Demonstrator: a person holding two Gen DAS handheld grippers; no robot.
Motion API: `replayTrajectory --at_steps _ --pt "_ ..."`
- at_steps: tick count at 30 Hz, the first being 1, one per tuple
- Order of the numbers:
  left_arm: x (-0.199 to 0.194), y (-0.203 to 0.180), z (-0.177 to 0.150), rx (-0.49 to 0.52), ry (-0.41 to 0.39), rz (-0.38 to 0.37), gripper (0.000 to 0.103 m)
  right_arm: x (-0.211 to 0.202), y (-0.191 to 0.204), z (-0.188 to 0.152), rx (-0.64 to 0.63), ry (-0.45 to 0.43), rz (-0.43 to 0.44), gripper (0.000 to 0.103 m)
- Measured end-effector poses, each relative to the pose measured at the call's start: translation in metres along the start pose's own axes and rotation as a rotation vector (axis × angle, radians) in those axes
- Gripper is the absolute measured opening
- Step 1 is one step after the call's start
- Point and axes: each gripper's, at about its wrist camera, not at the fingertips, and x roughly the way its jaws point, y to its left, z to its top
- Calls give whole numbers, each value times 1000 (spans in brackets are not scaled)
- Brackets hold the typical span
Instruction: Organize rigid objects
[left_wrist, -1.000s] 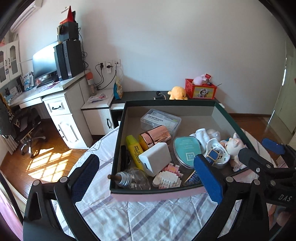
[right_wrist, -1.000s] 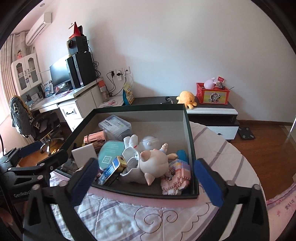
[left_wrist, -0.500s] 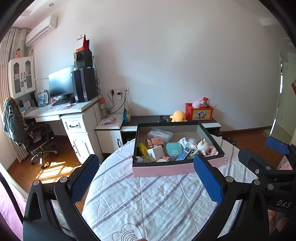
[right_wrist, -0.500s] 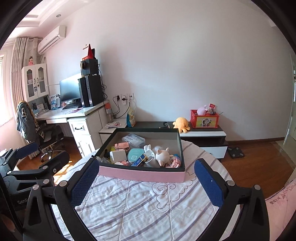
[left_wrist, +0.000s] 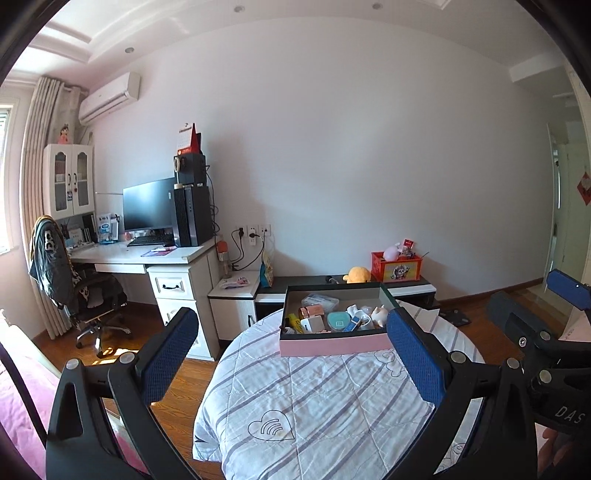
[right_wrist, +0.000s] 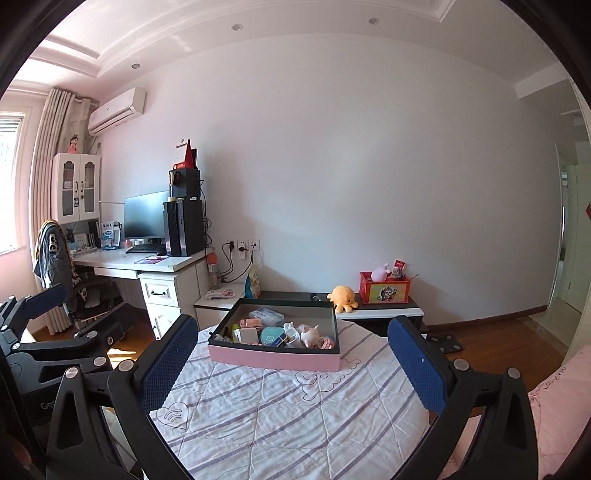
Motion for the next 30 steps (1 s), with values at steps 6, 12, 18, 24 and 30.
replayTrajectory --at_steps 6,12,18,24,30 --pt "-41 0 3 -2 -51 7 103 -36 2 5 -9 -57 -25 103" --pt "-65 0 8 0 -98 12 103 -60 4 11 -18 -106 -42 103" --pt "-71 -4 6 10 -102 -5 103 -70 -2 9 -8 -108 -51 103" --pt "-68 -8 4 12 -90 -13 103 -67 -4 7 1 -95 -57 103" --pt "-68 -10 3 11 -89 -11 103 -68 -5 6 4 -91 -57 103"
